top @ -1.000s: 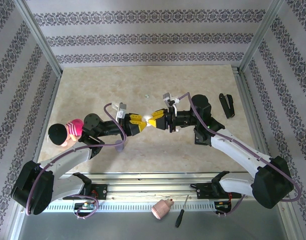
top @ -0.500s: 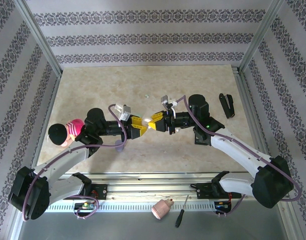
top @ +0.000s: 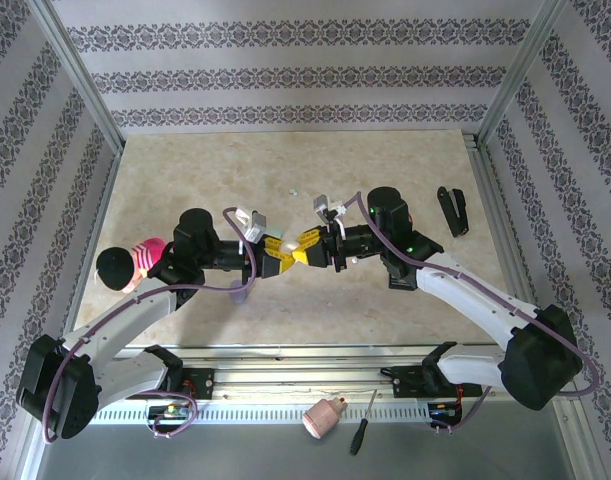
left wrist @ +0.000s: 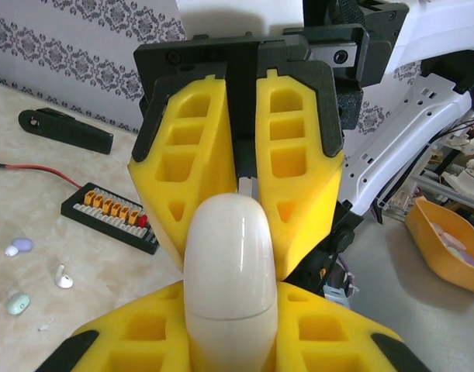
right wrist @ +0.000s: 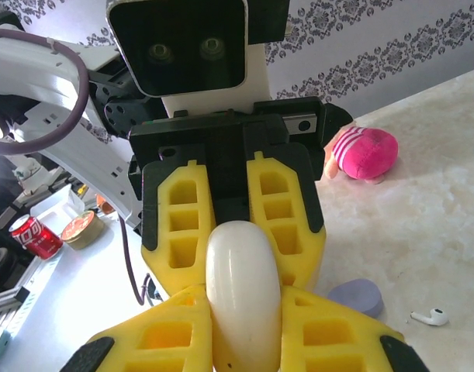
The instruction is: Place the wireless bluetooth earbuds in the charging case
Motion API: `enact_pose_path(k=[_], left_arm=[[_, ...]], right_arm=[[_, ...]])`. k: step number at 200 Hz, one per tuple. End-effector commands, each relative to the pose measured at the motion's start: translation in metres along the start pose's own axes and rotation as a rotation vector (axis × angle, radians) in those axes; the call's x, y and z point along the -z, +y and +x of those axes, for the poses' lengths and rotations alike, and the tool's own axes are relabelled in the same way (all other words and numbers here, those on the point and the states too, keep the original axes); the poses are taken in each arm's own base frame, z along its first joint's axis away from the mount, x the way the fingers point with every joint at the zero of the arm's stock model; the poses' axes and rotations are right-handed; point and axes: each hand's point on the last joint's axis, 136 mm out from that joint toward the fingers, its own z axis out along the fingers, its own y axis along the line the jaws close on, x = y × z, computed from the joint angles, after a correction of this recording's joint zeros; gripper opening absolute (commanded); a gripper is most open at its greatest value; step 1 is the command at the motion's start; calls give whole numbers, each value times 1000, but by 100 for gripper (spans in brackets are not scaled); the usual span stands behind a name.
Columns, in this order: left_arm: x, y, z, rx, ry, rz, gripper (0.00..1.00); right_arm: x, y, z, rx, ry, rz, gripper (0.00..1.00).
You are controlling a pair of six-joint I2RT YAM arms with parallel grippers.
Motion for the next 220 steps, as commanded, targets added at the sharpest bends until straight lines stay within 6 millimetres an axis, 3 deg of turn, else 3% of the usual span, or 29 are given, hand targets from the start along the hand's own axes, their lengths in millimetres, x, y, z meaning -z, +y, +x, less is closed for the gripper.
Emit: enact_pose_path(k=[1,13,27,34,75,95,131,162,188,220], left_arm=[[-6,-18,-2,-51,20,78,8],[-6,-18,-1,-59,22,75,0],[-6,-15,3,-70,29,61,0],[-6,-15,4,-79,32,55,0],[-6,-23,12,-187,34,64,0],[-4,-19,17,-267,37,13,0],[1,-2,21,-419,12,-106,0],[2,4,14,-540,-16,-150,0],[1,5,7,-581,-37,-167,0],[3,9,-8,-600,-135,-228,0]], right_arm=[[-6,6,-11,52,-9,-22,8],[-6,4,-10,50,-9,-12,12],[-4,-3,-12,35,-23,33,36],[-2,-8,-15,22,-35,58,41],[18,-44,-31,-56,-112,232,52],[23,-43,-39,-45,-140,248,57],[34,-28,-50,21,-187,254,75],[65,-46,-55,-2,-270,450,85],[110,-82,-40,-148,-353,693,86],[157,-116,8,-369,-357,898,85]])
